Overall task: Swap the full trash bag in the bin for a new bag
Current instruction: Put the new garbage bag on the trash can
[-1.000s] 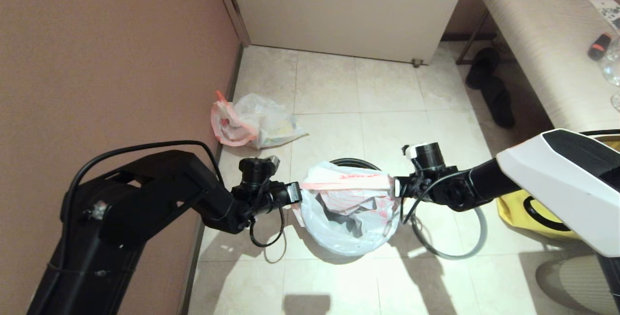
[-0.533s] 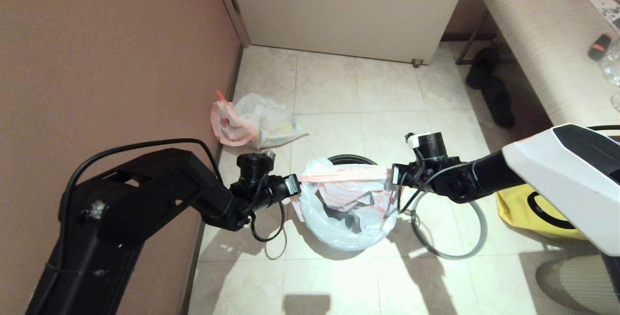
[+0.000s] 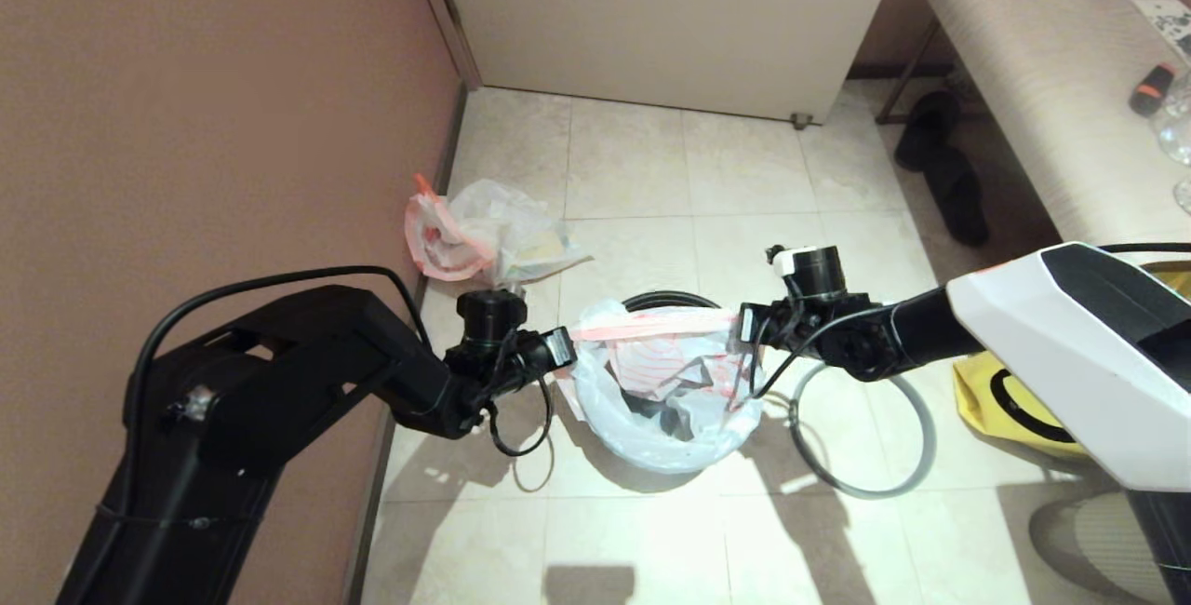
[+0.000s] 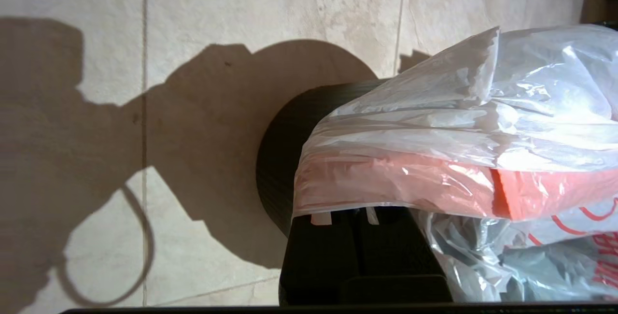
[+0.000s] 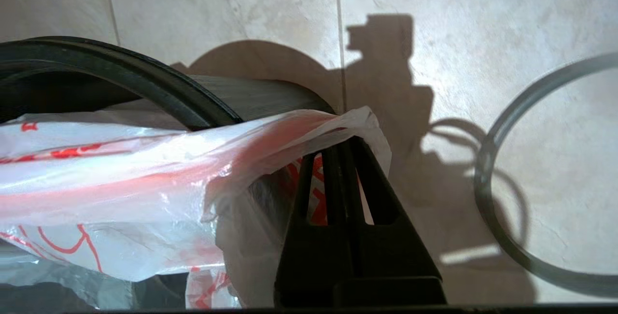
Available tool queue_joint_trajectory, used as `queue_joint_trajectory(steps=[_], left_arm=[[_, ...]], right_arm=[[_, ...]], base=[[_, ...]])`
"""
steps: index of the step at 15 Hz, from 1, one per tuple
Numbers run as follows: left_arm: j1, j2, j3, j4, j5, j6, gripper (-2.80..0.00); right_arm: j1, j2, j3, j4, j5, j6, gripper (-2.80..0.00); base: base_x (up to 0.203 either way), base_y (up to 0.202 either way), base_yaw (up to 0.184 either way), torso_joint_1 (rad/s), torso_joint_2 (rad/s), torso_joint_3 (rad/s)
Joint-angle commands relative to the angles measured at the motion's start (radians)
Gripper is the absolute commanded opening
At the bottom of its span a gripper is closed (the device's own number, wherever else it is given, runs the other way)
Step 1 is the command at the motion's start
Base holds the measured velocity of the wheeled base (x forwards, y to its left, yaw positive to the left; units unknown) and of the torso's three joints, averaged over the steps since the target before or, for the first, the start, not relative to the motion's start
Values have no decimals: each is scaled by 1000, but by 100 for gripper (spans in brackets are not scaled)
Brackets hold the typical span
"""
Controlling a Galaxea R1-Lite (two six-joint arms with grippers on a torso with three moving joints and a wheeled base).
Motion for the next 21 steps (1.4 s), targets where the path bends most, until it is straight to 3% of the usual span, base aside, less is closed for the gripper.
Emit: queue_joint_trajectory(steps=[1, 3, 11, 18, 21], left_arm=[[6, -3, -10, -5, 11, -22, -280], [8, -11, -10, -4, 13, -43, -280], [10, -32, 10, -4, 4, -40, -280], [-15, 10, 10, 6, -10, 6, -280], [-17, -38, 102, 42, -128, 50, -280]], right_arm=[[-1, 22, -63, -1, 7, 0, -280], [-1, 18, -88, -1, 38, -4, -280], [3, 66, -178, 2, 40, -72, -280], [56, 66, -91, 37, 82, -84, -280], [67, 5, 43, 42, 137, -86, -280]], base=[[0, 0, 0, 0, 0, 0], [0, 0, 0, 0, 0, 0], [0, 0, 0, 0, 0, 0], [0, 0, 0, 0, 0, 0], [0, 0, 0, 0, 0, 0]])
